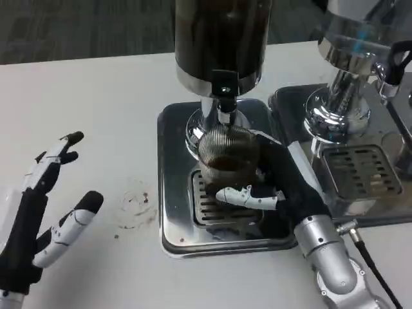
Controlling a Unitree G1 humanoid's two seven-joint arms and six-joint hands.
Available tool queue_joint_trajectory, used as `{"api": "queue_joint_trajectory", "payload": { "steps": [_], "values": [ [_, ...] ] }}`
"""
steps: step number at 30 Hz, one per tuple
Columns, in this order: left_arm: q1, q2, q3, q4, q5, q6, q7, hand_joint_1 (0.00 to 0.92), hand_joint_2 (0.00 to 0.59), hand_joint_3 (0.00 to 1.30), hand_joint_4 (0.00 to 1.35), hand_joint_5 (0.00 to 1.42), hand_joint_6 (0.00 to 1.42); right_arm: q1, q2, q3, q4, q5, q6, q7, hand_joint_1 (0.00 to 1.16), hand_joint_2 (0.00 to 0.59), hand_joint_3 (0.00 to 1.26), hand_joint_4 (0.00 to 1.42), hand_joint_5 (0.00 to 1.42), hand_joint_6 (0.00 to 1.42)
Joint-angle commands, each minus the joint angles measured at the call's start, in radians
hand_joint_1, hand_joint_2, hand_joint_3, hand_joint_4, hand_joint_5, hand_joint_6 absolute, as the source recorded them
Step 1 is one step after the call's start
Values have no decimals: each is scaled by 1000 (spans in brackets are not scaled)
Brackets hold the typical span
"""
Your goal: Grasp the cup under the faucet to collect the drink, then remove the cup.
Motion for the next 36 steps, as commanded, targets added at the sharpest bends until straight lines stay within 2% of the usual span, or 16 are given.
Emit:
{"api": "queue_joint_trajectory", "payload": {
  "steps": [1, 4, 17, 25, 36],
  "values": [
    [25, 12, -2, -17, -15, 8, -17, 0, 170, 152, 5, 189, 42, 11, 17, 14, 55, -33, 29, -31, 989, 158, 469, 545, 535, 516],
    [28, 12, 0, -19, -19, 9, -23, 0, 170, 154, 5, 190, 46, 3, 17, 15, 68, -58, 15, -75, 1003, 129, 540, 583, 584, 548],
    [18, 10, -7, -20, -20, 11, -31, 0, 169, 156, 5, 193, 53, 7, 16, 5, 77, -86, -26, -170, 1027, 89, 671, 705, 703, 653],
    [10, 6, -11, -16, -22, 8, -37, 0, 169, 156, 5, 200, 56, 16, 10, 2, 56, -88, -24, -185, 1034, 86, 704, 727, 709, 676],
    [-6, 3, -30, -10, 6, 4, -25, 0, 175, 159, 5, 205, 58, 56, -4, -6, -26, -102, -7, -199, 1034, 86, 745, 755, 746, 717]
  ]
}}
